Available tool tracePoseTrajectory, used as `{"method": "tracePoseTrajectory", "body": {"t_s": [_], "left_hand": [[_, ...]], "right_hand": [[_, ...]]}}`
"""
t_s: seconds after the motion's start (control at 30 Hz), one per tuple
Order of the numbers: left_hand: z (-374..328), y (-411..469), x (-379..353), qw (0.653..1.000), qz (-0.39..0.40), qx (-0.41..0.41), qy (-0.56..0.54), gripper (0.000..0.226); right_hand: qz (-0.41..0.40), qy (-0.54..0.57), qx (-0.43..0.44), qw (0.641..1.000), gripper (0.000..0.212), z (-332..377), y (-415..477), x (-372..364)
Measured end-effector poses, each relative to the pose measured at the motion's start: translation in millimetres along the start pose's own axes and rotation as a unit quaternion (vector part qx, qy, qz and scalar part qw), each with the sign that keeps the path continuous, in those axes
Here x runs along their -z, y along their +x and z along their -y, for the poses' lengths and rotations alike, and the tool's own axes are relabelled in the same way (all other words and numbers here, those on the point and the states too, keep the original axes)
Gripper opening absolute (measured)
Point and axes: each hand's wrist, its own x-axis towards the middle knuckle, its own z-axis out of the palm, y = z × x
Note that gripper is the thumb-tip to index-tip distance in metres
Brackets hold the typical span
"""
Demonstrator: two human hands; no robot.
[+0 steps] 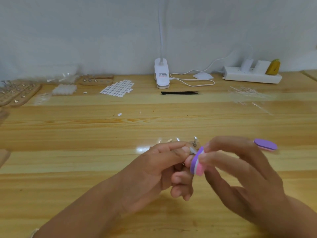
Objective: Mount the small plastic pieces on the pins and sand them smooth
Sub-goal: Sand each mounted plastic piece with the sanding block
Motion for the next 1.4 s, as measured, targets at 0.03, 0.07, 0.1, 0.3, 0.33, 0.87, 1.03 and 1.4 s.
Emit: {"method": "tracePoseTrajectory", "body": {"t_s": [0.03,0.07,0.1,0.3,0.33,0.87,1.03,1.4], "left_hand": [[-0.3,0.0,0.4,1.000,-0.001,0.000,0.007,0.024],[-0.8,0.1,1.1,1.000,-0.005,-0.001,0.016,0.025],[-1.4,0.0,1.6,1.000,-0.011,-0.002,0.026,0.025],[0.8,-0.7,2.1,0.997,-0.040,-0.004,0.069,0.026],[0.3,-0.4,2.5,0.996,-0.048,-0.001,0.081,0.026],[0.0,0.0,1.3,0.998,-0.038,0.003,0.053,0.025],[-2.7,-0.1,1.8,0.996,-0.065,-0.005,0.067,0.025],[-3.9,1.4,1.0,0.977,-0.115,-0.115,0.134,0.026]], "right_hand": [[0.002,-0.005,-0.013,1.000,0.033,-4.8,0.1,1.5],[0.001,-0.012,-0.029,0.999,0.028,-8.9,0.9,2.9],[-0.001,-0.018,-0.041,0.999,0.027,-10.7,1.7,4.2],[0.018,-0.007,0.002,1.000,0.039,0.2,0.1,1.4],[0.018,-0.012,-0.009,1.000,0.036,-4.1,0.0,2.3],[0.008,0.014,0.008,1.000,0.045,2.2,0.5,-2.0],[0.023,-0.004,-0.049,0.999,0.029,-13.3,0.7,3.1],[0.000,-0.004,-0.164,0.986,0.026,-24.5,4.8,7.1]]}}
